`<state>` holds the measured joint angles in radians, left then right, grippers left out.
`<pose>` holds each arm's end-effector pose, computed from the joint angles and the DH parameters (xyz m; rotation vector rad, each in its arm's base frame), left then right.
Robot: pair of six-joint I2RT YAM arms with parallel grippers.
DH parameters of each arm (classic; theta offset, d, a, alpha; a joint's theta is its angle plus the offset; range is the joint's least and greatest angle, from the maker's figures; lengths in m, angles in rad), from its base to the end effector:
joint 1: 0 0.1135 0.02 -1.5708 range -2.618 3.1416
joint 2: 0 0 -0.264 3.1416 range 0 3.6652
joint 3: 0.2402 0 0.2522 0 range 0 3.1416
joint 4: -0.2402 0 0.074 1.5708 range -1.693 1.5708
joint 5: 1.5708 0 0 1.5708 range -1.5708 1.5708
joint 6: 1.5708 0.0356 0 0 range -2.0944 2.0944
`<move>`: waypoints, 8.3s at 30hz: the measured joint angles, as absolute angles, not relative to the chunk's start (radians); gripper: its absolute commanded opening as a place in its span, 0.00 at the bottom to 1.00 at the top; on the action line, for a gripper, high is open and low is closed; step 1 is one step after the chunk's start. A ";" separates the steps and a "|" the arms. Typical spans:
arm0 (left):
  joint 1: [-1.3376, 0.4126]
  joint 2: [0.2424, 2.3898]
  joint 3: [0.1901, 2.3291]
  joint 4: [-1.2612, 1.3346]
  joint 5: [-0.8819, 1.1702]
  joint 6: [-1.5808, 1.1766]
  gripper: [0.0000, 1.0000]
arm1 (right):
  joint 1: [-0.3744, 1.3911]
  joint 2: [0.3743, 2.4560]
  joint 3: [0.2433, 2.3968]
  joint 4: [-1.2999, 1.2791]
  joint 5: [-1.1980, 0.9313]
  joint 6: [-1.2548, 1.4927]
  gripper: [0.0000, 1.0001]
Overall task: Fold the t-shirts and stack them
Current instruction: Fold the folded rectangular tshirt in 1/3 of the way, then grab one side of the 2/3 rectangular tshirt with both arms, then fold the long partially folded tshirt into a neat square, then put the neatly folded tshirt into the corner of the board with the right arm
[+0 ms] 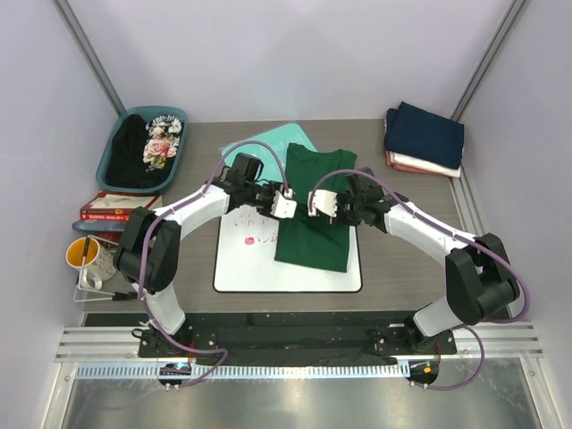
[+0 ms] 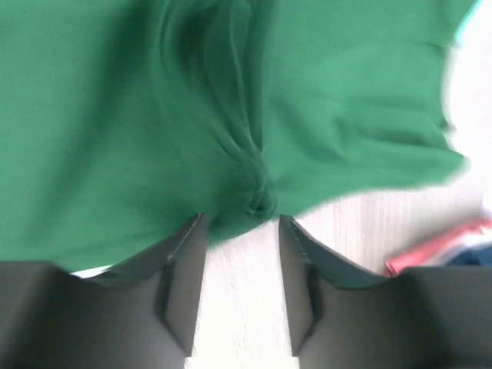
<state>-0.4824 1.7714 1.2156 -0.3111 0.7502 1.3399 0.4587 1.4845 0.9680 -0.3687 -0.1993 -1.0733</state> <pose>0.3228 -0.1964 0.2177 1.9111 1.0842 -0.4467 0.2738 0.1431 0.2234 -1.7477 1.6918 -0.0308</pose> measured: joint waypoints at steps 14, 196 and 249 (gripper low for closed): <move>-0.469 1.568 0.955 0.251 0.577 1.023 0.61 | 0.464 1.432 0.860 -0.037 0.157 -1.014 0.58; -0.624 1.965 1.295 -0.101 0.152 0.993 0.79 | 0.116 2.027 1.340 -0.340 -0.927 0.081 0.81; -0.628 1.745 1.044 0.053 -0.041 0.762 0.49 | 0.332 2.165 1.693 -0.493 -0.658 0.139 0.01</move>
<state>-0.6281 1.7454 1.0435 0.0528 -0.0406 0.7620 0.3317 2.1651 1.6932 -0.4934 -0.6582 0.1387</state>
